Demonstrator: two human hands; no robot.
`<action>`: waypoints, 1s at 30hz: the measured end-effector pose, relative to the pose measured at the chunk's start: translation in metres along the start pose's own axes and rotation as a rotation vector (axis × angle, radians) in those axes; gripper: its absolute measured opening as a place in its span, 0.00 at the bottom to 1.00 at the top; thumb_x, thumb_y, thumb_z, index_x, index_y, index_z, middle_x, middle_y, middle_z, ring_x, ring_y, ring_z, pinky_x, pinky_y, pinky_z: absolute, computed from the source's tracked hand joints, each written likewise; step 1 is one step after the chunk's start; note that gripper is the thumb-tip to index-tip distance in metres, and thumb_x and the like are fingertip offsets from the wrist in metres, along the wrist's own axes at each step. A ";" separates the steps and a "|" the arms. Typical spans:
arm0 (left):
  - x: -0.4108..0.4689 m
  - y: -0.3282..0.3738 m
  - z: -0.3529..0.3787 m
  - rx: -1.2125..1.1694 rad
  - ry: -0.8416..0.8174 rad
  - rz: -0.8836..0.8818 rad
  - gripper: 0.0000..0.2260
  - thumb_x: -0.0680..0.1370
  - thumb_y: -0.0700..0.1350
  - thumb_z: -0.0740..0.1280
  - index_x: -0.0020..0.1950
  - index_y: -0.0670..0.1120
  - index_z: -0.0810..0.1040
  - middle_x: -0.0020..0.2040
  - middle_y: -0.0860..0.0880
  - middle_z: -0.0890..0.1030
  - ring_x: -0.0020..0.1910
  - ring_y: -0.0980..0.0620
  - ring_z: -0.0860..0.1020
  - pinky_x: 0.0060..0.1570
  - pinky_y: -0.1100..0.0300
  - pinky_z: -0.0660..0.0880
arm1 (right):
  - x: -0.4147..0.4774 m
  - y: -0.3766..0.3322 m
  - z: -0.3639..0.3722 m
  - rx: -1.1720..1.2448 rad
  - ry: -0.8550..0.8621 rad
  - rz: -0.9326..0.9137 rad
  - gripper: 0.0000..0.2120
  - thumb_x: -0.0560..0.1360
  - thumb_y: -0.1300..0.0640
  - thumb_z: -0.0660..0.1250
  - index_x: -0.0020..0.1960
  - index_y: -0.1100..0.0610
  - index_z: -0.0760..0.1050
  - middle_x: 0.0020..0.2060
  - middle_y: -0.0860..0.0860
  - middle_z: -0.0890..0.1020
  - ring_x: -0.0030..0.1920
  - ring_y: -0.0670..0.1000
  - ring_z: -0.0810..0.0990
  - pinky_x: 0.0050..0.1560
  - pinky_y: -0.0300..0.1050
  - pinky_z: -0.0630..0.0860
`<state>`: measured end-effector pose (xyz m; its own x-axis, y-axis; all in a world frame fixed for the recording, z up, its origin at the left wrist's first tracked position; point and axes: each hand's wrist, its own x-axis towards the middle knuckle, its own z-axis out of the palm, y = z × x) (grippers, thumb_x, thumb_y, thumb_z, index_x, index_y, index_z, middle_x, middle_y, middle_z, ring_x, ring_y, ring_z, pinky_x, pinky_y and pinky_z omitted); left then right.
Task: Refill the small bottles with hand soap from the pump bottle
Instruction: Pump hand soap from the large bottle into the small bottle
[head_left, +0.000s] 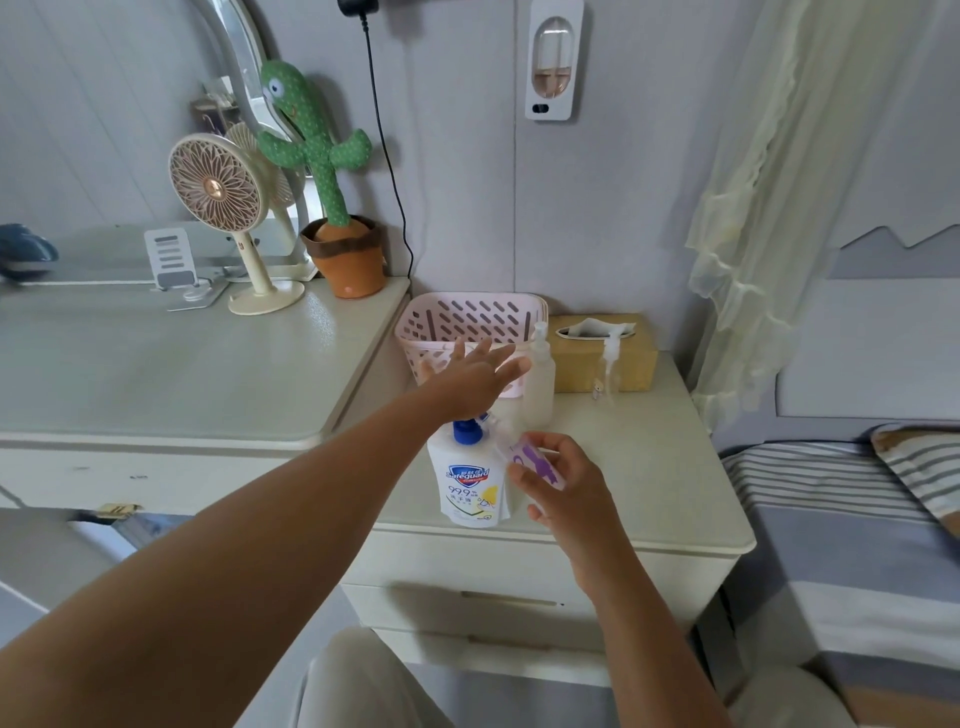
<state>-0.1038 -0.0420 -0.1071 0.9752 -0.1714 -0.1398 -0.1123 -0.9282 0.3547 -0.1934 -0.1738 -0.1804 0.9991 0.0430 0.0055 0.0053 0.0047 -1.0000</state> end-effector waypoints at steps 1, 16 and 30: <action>-0.001 0.000 -0.001 0.004 -0.003 0.001 0.25 0.82 0.59 0.44 0.77 0.53 0.52 0.78 0.46 0.47 0.76 0.44 0.40 0.70 0.42 0.37 | 0.000 0.000 0.000 -0.005 0.000 -0.003 0.14 0.73 0.57 0.71 0.56 0.51 0.74 0.44 0.44 0.79 0.37 0.39 0.79 0.34 0.31 0.74; 0.009 -0.008 0.006 -0.023 0.000 -0.016 0.26 0.80 0.62 0.44 0.77 0.55 0.52 0.78 0.47 0.47 0.76 0.42 0.40 0.69 0.38 0.38 | 0.000 0.002 0.001 -0.024 0.016 -0.001 0.14 0.72 0.56 0.72 0.56 0.50 0.74 0.46 0.45 0.80 0.42 0.43 0.80 0.36 0.34 0.76; 0.001 0.001 0.002 -0.001 0.020 0.012 0.24 0.82 0.57 0.43 0.77 0.50 0.53 0.78 0.46 0.49 0.76 0.46 0.42 0.70 0.43 0.37 | 0.001 0.000 -0.001 -0.019 0.011 0.004 0.13 0.73 0.57 0.71 0.56 0.52 0.74 0.45 0.45 0.80 0.40 0.43 0.79 0.33 0.32 0.76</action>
<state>-0.1029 -0.0434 -0.1091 0.9774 -0.1761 -0.1167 -0.1242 -0.9258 0.3569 -0.1919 -0.1742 -0.1805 0.9995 0.0324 0.0017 0.0022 -0.0145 -0.9999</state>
